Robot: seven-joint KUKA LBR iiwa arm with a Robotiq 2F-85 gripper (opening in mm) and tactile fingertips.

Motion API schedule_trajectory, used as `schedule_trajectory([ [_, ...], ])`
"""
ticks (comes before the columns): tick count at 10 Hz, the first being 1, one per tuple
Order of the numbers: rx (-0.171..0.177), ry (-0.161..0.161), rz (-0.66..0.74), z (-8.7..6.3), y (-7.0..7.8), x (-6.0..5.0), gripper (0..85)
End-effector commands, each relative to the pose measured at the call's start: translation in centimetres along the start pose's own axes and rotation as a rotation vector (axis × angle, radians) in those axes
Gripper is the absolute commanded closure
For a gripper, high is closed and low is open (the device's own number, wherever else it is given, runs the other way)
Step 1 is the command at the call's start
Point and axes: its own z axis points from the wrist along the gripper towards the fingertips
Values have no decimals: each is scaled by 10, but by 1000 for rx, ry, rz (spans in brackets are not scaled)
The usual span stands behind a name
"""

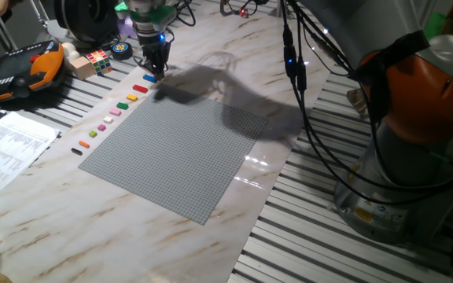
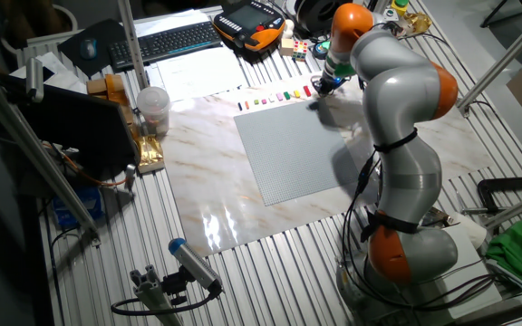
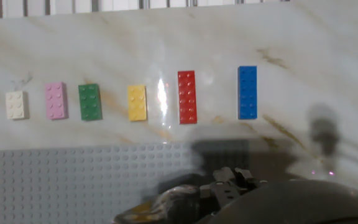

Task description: Build with small Lego blocks

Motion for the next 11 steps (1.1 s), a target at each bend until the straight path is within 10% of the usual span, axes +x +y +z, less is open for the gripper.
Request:
schedule_trajectory([
  [1, -2, 1, -1, 0, 0, 0, 843],
  [8, 10, 10, 12, 2, -4, -5, 843],
  [11, 2, -34, 13, 7, -11, -12, 583],
])
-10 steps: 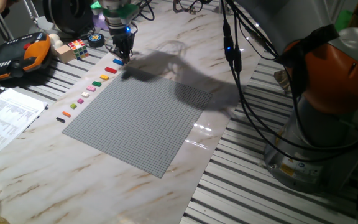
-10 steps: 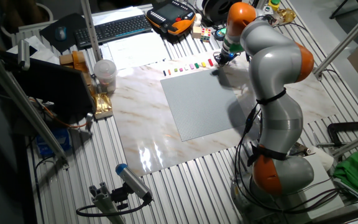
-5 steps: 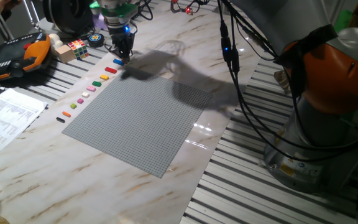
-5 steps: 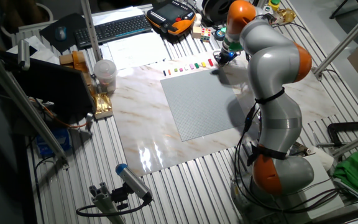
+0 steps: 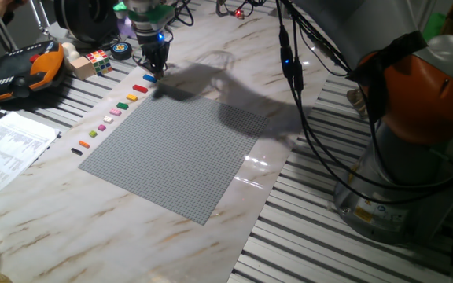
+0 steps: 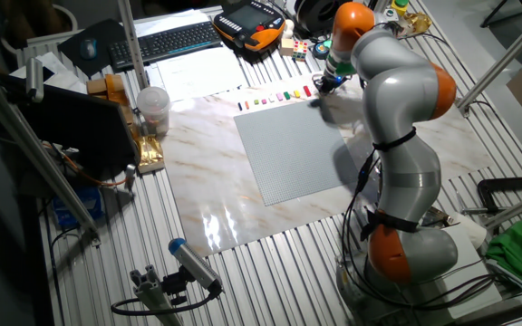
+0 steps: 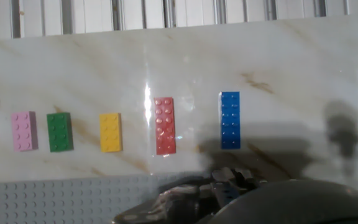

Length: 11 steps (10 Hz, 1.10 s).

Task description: Build with small Lego blocks

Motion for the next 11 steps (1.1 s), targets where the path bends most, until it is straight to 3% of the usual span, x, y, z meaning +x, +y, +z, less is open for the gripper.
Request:
schedule_trajectory([
  [1, 0, -6, 5, -1, 0, -2, 483],
  [3, 3, -12, 11, 0, 0, -7, 400],
  [6, 2, -30, 8, 5, -4, -16, 410],
  [11, -1, -26, -27, 16, -4, -27, 437],
])
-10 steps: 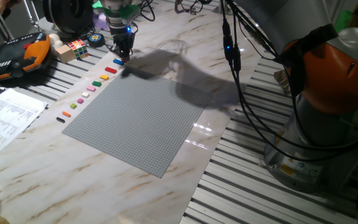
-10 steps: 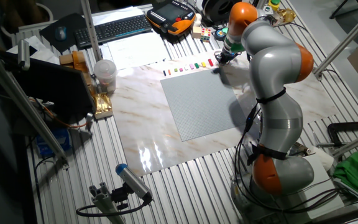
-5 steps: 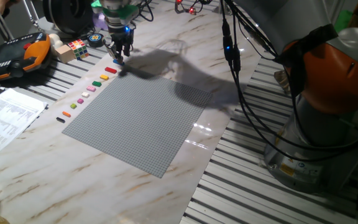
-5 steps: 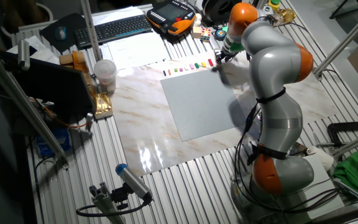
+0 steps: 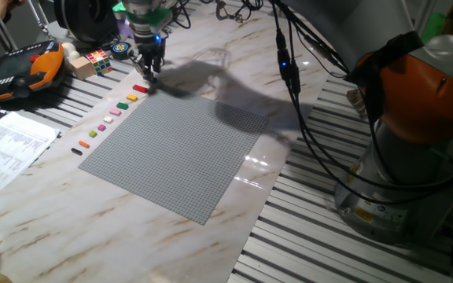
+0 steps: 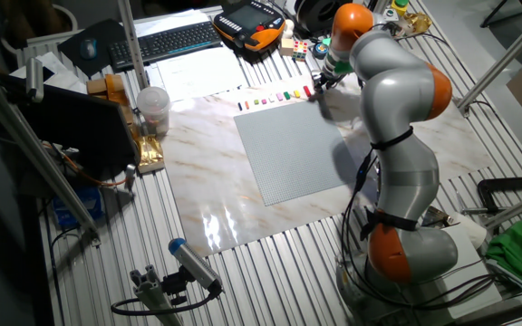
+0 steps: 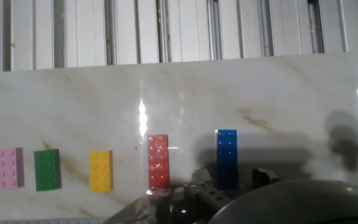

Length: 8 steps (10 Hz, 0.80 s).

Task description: Build with small Lego blocks

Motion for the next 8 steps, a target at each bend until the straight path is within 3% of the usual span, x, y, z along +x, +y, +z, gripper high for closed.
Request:
schedule_trajectory([
  [1, -2, 0, -1, 2, 0, -1, 437],
  [8, -8, 3, -4, 12, -1, -6, 437],
])
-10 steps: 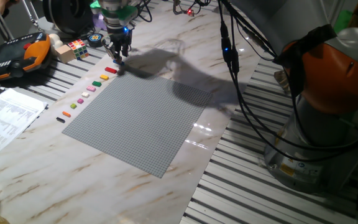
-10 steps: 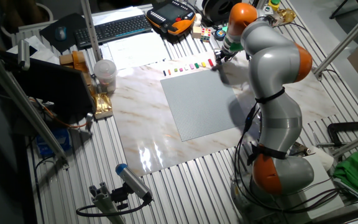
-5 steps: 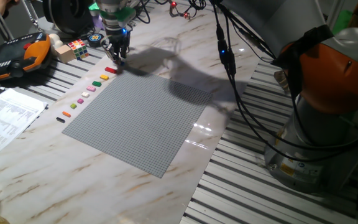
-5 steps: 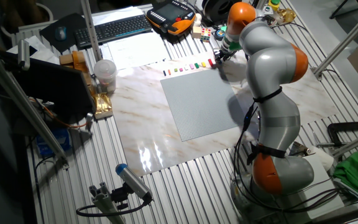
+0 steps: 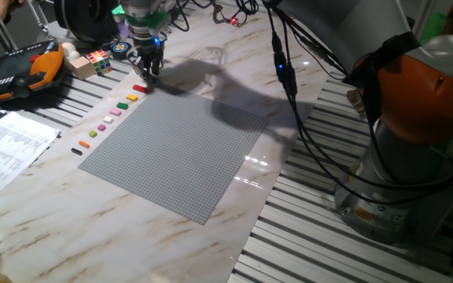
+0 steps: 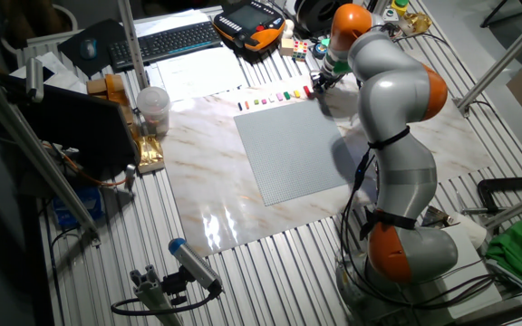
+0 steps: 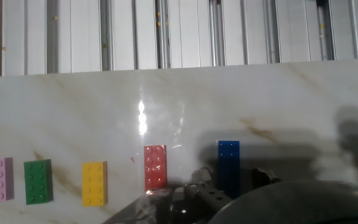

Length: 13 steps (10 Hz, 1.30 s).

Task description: Build with small Lego blocks

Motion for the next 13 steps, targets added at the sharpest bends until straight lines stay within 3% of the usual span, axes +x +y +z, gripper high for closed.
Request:
schedule_trajectory([
  [1, 0, 0, -2, 1, 0, -1, 440],
  [11, -8, 2, -28, 6, -2, -4, 523],
  [13, -8, 3, -35, 6, -2, -4, 600],
])
